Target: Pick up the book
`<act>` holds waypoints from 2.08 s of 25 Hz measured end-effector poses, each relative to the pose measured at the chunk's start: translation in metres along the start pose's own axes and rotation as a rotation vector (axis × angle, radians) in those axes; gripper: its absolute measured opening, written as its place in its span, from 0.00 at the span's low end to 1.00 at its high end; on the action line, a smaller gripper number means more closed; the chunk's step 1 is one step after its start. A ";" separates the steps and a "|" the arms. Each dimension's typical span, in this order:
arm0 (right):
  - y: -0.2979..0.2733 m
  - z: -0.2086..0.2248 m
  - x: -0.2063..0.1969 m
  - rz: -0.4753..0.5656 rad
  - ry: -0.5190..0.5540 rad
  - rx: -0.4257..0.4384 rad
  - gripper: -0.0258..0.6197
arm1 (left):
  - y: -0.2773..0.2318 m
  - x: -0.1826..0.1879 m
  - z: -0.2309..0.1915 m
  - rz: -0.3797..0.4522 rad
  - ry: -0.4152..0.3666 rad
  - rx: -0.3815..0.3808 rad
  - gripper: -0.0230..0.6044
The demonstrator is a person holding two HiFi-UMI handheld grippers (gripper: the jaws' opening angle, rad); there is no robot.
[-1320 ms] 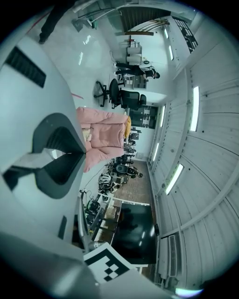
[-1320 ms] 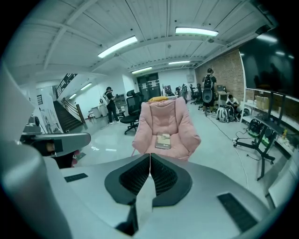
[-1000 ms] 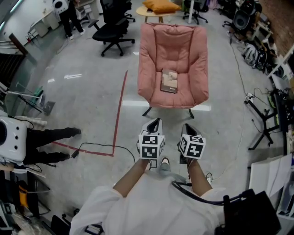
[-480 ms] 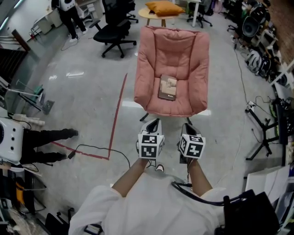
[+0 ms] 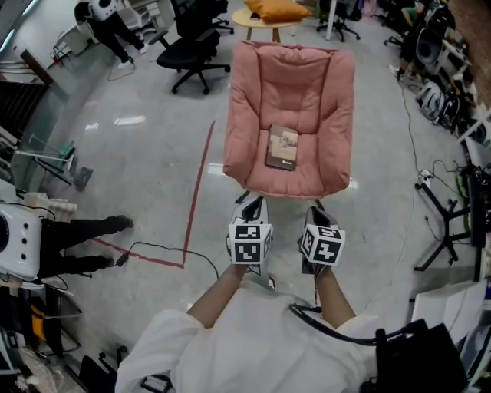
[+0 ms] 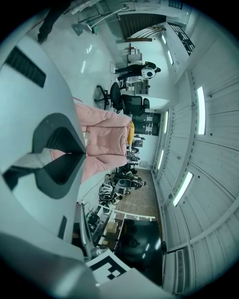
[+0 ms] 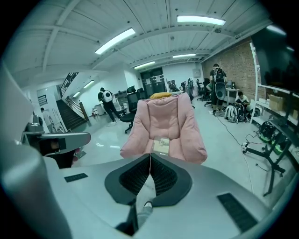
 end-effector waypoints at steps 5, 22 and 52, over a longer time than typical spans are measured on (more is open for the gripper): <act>-0.025 0.012 0.013 -0.006 -0.017 -0.024 0.09 | -0.033 0.009 -0.012 -0.017 0.008 -0.010 0.05; -0.143 0.030 0.118 -0.015 -0.010 -0.080 0.09 | -0.170 0.090 -0.069 -0.017 0.019 -0.070 0.05; -0.293 0.056 0.127 -0.248 -0.048 -0.006 0.09 | -0.317 0.063 -0.102 -0.284 0.105 -0.097 0.05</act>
Point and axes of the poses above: the fingertips, and each gripper's own axes: y backward along the fingers, z to its right, x out of its top, the point moved 10 cm from there along y, backward along the fingers, and after that the axes turned 2 degrees about z, right-handed, at the moved point
